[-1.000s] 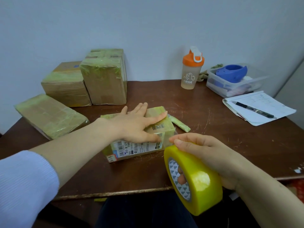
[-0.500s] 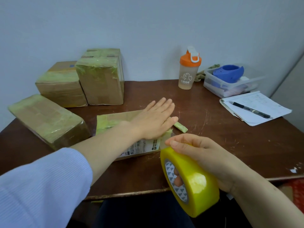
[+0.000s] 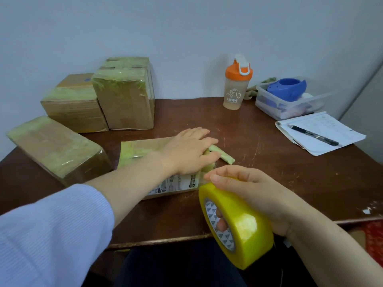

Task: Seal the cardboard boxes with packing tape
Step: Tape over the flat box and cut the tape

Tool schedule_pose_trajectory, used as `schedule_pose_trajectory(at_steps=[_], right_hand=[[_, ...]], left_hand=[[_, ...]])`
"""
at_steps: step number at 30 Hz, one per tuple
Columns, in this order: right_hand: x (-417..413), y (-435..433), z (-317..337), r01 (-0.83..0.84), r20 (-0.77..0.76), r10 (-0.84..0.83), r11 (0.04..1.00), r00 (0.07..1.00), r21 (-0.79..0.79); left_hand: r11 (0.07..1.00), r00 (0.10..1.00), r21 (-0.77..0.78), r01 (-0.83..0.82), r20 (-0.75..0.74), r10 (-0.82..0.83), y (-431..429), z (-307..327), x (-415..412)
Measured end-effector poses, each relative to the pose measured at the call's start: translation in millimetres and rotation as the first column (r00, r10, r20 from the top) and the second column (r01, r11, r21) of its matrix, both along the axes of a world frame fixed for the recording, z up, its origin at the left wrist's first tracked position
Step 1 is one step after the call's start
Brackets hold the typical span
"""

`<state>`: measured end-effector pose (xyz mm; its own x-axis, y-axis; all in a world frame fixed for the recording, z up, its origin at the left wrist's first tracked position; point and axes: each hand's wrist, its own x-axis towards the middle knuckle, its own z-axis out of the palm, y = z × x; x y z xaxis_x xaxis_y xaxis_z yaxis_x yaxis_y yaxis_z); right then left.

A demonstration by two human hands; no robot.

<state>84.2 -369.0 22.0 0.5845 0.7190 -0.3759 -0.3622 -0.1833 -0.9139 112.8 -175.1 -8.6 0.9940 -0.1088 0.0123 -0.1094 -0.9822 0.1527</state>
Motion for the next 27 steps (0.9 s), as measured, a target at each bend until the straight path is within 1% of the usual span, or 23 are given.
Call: schedule_pose_trajectory(at_steps=[2,6,7,8,10,11,12,13,14,15,16,18,19,20,21,22,23,24,26,27], right_hand=[[-1.4,-0.6,1.9,-0.022,-0.003,0.022,1.000,1.000,0.004],[-0.8,-2.1,0.3,-0.010,-0.005,0.010,1.000,1.000,-0.003],[-1.2,-2.7,0.2,-0.009,-0.004,0.009,1.000,1.000,0.003],[-1.6,-3.6,0.1,-0.010,-0.002,0.010,1.000,1.000,0.005],[-1.9,-4.7,-0.1,-0.013,0.006,0.013,1.000,1.000,-0.001],[-1.8,-4.6,-0.3,-0.010,0.004,0.010,1.000,1.000,-0.004],[-1.5,-4.0,-0.9,-0.006,-0.002,0.006,1.000,1.000,-0.004],[-1.2,-3.3,-1.3,-0.004,-0.005,0.004,1.000,1.000,-0.006],[-1.1,-2.6,-1.6,-0.002,0.001,0.002,1.000,1.000,-0.010],[-0.8,-1.9,-1.6,-0.003,0.010,0.003,1.000,1.000,-0.015],[-0.5,-1.7,-1.1,-0.003,0.018,0.003,1.000,1.000,-0.017],[-0.5,-2.6,0.4,-0.013,0.015,0.013,1.000,1.000,-0.013],[-1.0,-4.0,1.4,-0.022,0.016,0.022,1.000,1.000,-0.010],[-0.7,-6.0,3.4,-0.029,0.031,0.029,1.000,0.999,-0.005],[1.2,-7.3,7.2,-0.034,0.056,0.034,0.999,0.998,0.010],[5.1,-9.2,11.7,-0.037,0.084,0.034,0.999,0.996,0.032],[11.9,-6.9,18.7,-0.036,0.097,0.030,0.998,0.995,0.058],[18.5,-4.5,26.8,-0.036,0.091,0.029,0.996,0.995,0.077],[31.0,2.8,44.3,-0.079,0.122,0.071,0.995,0.990,0.065],[35.8,7.0,52.3,-0.096,0.149,0.085,0.993,0.985,0.069]], left_hand=[[1.000,1.000,0.011,0.027,-0.012,-0.027,-0.4,1.1,-2.4],[0.999,0.995,0.030,0.040,-0.096,-0.037,-2.6,4.8,-3.7],[0.999,0.992,-0.013,0.046,-0.117,-0.047,-3.3,9.0,-3.9],[0.992,0.989,-0.122,0.043,-0.132,-0.059,-2.9,15.2,-4.8],[0.916,0.986,-0.401,-0.020,-0.160,-0.048,5.5,32.0,-8.7],[0.900,0.978,-0.434,-0.051,-0.204,-0.042,13.7,40.0,-12.5],[0.932,0.960,-0.355,-0.070,-0.277,-0.033,22.9,45.6,-18.4],[0.974,0.932,-0.212,-0.077,-0.363,-0.005,31.7,47.7,-24.9],[0.995,0.903,-0.063,-0.071,-0.428,0.037,38.2,47.0,-31.4],[0.996,0.887,0.054,-0.067,-0.453,0.084,42.4,43.2,-37.1],[0.990,0.890,0.120,-0.074,-0.439,0.120,43.3,37.2,-41.2],[0.986,0.931,0.139,-0.088,-0.341,0.131,40.1,29.2,-43.7],[0.989,0.943,0.118,-0.090,-0.310,0.122,39.6,29.0,-42.6],[0.993,0.941,0.065,-0.100,-0.319,0.116,41.1,31.2,-41.1],[0.991,0.924,-0.033,-0.128,-0.367,0.107,44.9,35.8,-39.4],[0.971,0.898,-0.168,-0.170,-0.431,0.083,50.0,41.4,-38.1],[0.930,0.870,-0.303,-0.210,-0.492,0.037,55.0,46.1,-38.0],[0.888,0.842,-0.393,-0.238,-0.540,-0.013,58.4,49.9,-38.9],[0.831,0.797,-0.483,-0.275,-0.598,-0.084,61.4,54.8,-42.1],[0.813,0.791,-0.502,-0.296,-0.606,-0.086,62.6,56.2,-43.3]])
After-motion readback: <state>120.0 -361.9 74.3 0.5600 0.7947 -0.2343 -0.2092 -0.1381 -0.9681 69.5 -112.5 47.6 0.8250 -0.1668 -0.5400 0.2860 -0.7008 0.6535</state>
